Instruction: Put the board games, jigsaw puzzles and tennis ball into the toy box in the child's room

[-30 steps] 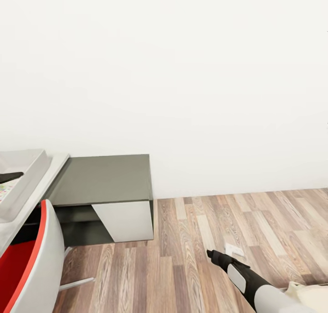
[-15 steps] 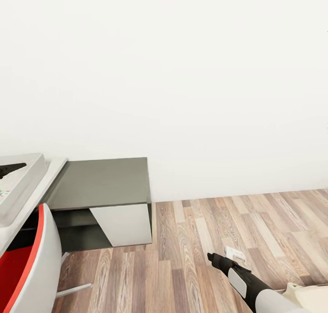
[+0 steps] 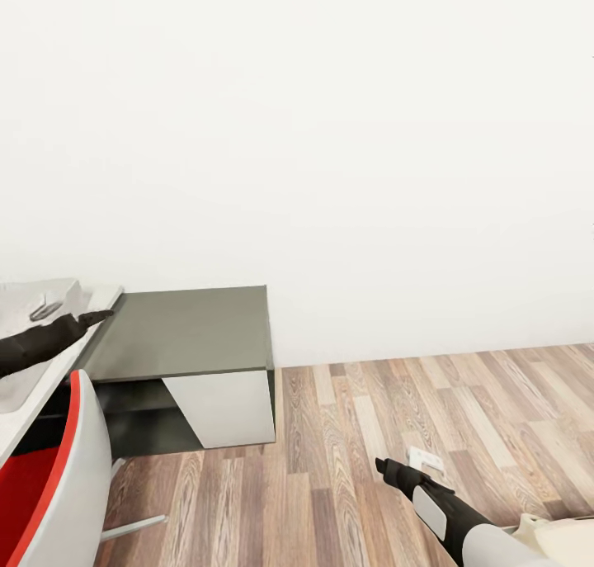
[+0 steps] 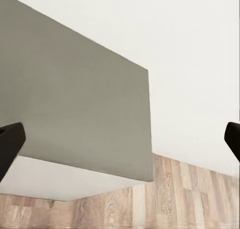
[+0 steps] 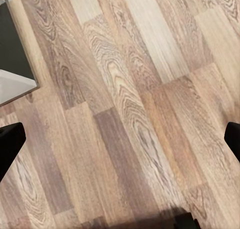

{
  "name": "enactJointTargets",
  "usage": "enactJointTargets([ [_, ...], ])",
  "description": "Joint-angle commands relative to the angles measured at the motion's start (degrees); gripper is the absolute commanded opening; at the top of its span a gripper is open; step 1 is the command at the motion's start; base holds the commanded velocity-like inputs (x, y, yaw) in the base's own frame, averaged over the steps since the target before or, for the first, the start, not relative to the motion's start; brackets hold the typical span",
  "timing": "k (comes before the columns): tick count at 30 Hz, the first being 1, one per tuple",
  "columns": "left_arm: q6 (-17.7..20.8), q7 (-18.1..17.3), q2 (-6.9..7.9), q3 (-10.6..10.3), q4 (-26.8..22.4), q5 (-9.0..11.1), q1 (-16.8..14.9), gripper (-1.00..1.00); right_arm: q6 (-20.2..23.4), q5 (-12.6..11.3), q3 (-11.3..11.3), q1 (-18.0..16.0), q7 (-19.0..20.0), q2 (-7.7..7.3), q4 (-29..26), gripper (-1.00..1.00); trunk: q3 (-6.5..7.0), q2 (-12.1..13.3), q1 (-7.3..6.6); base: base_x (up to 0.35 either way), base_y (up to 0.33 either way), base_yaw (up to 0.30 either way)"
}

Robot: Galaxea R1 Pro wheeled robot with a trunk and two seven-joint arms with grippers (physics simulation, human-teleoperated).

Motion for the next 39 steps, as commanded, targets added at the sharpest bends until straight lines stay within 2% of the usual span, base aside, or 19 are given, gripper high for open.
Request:
enactJointTargets([
  [1, 0.30, 0.65, -1.92, -1.18, -0.07, 0.60, -0.43, 1.00, 0.17, -0.48, 0.42, 0.00, -0.05, -0.06, -0.07, 1.00, -0.10, -0.12, 0.03, 0.000, 0.000, 0.000],
  [2, 0.34, 0.68, -3.46, -2.42, -0.08, 0.61, -0.72, 1.00, 0.15, -0.51, 0.39, 0.01, -0.05, -0.06, -0.06, 1.00, -0.10, -0.12, 0.03, 0.000, 0.000, 0.000],
  [3, 0.37, 0.69, -4.03, -3.00, -0.09, 0.62, -0.83, 1.00, 0.15, -0.52, 0.38, 0.02, -0.05, -0.06, -0.06, 1.00, -0.10, -0.12, 0.03, 0.000, 0.000, 0.000],
  [6, 0.46, 0.53, -5.34, -4.79, -0.10, 0.63, -1.10, 1.00, -0.13, -0.55, 0.36, 0.07, -0.05, -0.06, -0.05, 1.00, -0.10, -0.12, 0.03, 0.000, 0.000, 0.000],
  [9, 0.51, 0.37, -5.91, -5.67, -0.10, 0.63, -1.21, 1.00, -1.11, -0.59, 0.35, 0.11, -0.05, -0.06, -0.05, 1.00, -0.10, -0.12, 0.03, 0.000, 0.000, 0.000],
  [20, 0.54, 0.35, -6.63, -7.21, -0.16, 0.64, -1.28, 1.00, -2.43, -0.65, 0.34, 0.13, -0.05, -0.06, -0.05, 1.00, -0.02, -0.12, 0.03, -0.007, 0.000, -0.015],
  [28, 0.49, 0.30, -6.66, -7.63, -0.18, 0.64, -1.28, 1.00, -2.50, -0.65, 0.34, 0.13, -0.05, -0.06, -0.05, 1.00, 0.23, -0.12, 0.03, -0.192, 0.000, -0.079],
  [35, 0.49, 0.36, -6.73, -7.86, -0.15, 0.64, -1.28, 1.00, -2.51, -0.65, 0.34, 0.13, -0.05, 0.00, -0.05, 1.00, 0.26, -0.12, 0.03, -0.047, -0.003, -0.010],
  [39, 0.47, 0.49, -6.75, -8.58, -0.13, 0.64, -1.28, 1.00, -2.51, -0.65, 0.34, 0.13, -0.05, 0.01, -0.05, 1.00, 0.26, -0.12, 0.03, -0.163, -0.081, -0.002],
])
